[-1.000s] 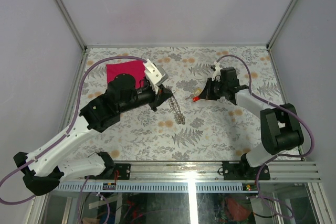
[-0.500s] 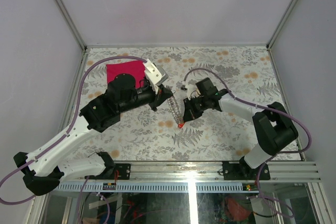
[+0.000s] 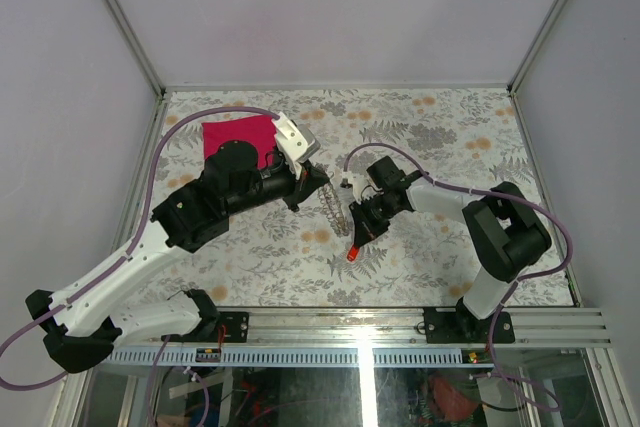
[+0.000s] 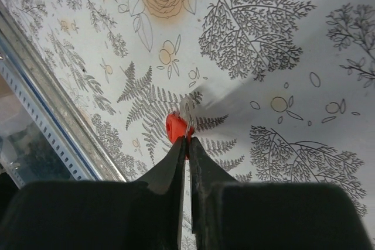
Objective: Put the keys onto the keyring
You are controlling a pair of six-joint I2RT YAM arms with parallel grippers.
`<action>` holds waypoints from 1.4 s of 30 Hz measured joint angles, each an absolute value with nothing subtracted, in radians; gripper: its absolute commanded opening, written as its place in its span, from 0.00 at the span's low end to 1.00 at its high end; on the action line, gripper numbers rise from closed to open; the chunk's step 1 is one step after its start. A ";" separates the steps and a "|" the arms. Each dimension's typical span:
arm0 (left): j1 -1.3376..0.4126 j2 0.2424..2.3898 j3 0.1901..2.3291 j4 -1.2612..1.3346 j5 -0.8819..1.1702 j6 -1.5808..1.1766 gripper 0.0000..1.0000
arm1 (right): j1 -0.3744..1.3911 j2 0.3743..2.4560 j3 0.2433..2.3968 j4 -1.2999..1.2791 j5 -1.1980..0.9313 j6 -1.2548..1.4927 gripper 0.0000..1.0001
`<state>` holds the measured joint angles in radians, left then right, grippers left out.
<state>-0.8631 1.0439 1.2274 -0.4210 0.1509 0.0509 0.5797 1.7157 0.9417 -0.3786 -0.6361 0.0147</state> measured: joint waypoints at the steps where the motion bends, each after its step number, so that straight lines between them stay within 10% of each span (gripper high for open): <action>1: -0.863 1.044 1.227 -0.421 0.150 0.051 0.00 | 0.580 1.716 0.945 -0.380 -0.626 0.014 0.15; 21: -0.863 1.042 1.227 -0.421 0.147 0.051 0.00 | 0.576 1.496 0.892 -0.299 -0.252 0.101 0.45; 42: -0.863 1.042 1.227 -0.421 0.132 0.051 0.00 | 0.633 1.555 0.878 -0.324 -0.366 -0.019 0.43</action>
